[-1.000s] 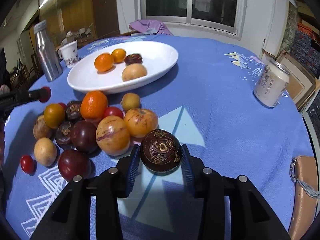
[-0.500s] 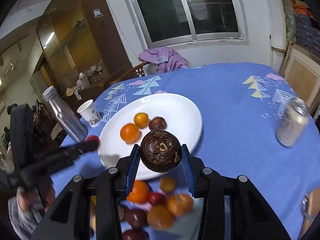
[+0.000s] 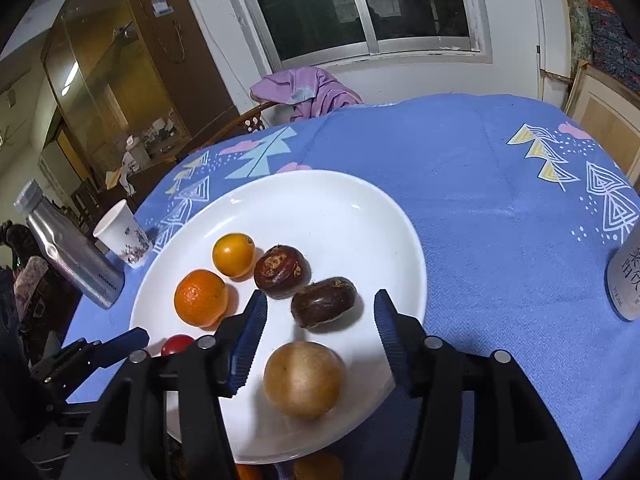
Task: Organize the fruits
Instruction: 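Carry the red tomato to the plate while the right gripper carries a mangosteen there, then open both grippers over the plate and move them back to the fruit pile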
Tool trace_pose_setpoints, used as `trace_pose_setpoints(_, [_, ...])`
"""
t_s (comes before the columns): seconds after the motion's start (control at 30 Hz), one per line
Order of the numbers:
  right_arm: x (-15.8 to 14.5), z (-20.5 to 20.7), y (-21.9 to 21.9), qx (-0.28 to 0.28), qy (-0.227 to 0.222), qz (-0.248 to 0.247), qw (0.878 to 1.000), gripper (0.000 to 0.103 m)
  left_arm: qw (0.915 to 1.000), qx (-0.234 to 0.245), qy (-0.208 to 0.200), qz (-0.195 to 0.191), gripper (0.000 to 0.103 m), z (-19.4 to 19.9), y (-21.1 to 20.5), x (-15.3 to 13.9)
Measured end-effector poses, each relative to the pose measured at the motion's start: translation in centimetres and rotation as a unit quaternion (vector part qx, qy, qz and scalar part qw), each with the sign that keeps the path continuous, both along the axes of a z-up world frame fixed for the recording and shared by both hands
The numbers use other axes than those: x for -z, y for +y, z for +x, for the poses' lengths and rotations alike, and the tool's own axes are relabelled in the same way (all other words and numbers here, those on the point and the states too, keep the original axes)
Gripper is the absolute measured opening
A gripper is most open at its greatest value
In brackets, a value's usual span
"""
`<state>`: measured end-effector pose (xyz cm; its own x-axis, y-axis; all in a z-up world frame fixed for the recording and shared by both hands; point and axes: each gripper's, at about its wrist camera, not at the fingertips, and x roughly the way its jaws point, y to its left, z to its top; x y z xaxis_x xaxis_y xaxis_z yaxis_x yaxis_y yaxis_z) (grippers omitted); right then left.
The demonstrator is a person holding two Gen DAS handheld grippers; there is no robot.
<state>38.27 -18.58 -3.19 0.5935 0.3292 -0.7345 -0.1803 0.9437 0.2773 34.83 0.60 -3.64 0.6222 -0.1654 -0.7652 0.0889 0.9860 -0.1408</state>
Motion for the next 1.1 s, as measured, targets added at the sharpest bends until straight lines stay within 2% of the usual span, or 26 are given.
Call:
trace_pose_setpoints(0.1, [-1.4,-0.5,-0.6,0.002,-0.011,0.014,1.000,0.056,0.9999,-0.003,-0.005,-0.009,0.062,-0.6,0.6,-0.6])
trace_pose_setpoints(0.17, [-3.1,-1.7,-0.9,0.002,-0.026,0.024,0.999,0.056,0.9998,-0.007,-0.011,-0.011,0.069,-1.4,1.2,-1.2])
trace_pose_setpoints(0.23, [-5.0,-3.5,-1.3,-0.002,-0.040,0.035,0.999,0.062,0.9994,-0.019,-0.025,-0.013,0.083,-2.5,2.0,-1.9])
trace_pose_setpoints(0.3, [-6.6,-5.8,-1.8,-0.005,-0.057,0.040,0.998,0.072,0.9988,-0.029,-0.036,-0.014,0.089,-3.6,2.7,-2.5])
trace_pose_setpoints(0.4, [-7.9,-10.3,-2.6,-0.009,-0.089,0.030,0.996,0.079,0.9984,-0.037,-0.038,-0.020,0.093,-6.0,3.8,-2.5])
trace_pose_setpoints(0.53, [-6.0,-14.9,-4.4,-0.010,-0.091,0.028,0.995,0.086,0.9980,-0.049,-0.038,-0.015,0.096,-9.9,5.0,-1.4])
trace_pose_setpoints(0.63, [-3.7,-16.3,-6.2,0.010,-0.060,0.030,0.998,0.086,0.9976,-0.055,-0.036,-0.022,0.097,-12.1,5.7,-0.7])
trace_pose_setpoints(0.77, [-2.3,-15.7,-8.9,0.048,-0.019,0.098,0.994,0.086,0.9972,-0.040,-0.047,-0.041,0.097,-13.3,5.2,-0.6])
trace_pose_setpoints(0.83, [-2.1,-15.4,-9.9,0.058,-0.006,0.129,0.990,0.086,0.9970,-0.025,-0.069,-0.026,0.097,-13.8,3.9,-1.0])
trace_pose_setpoints(0.93, [-2.1,-15.4,-10.8,0.069,-0.004,0.144,0.987,0.086,0.9949,0.005,-0.097,0.024,0.097,-14.5,1.3,-1.5])
trace_pose_setpoints(1.03, [-2.6,-15.6,-11.0,0.070,-0.013,0.152,0.986,0.086,0.9903,0.033,-0.113,0.075,0.097,-15.1,-1.6,-1.4])
trace_pose_setpoints(1.1, [-2.9,-15.7,-11.1,0.069,-0.018,0.154,0.986,0.088,0.9877,0.052,-0.115,0.093,0.097,-15.3,-2.9,-1.1])
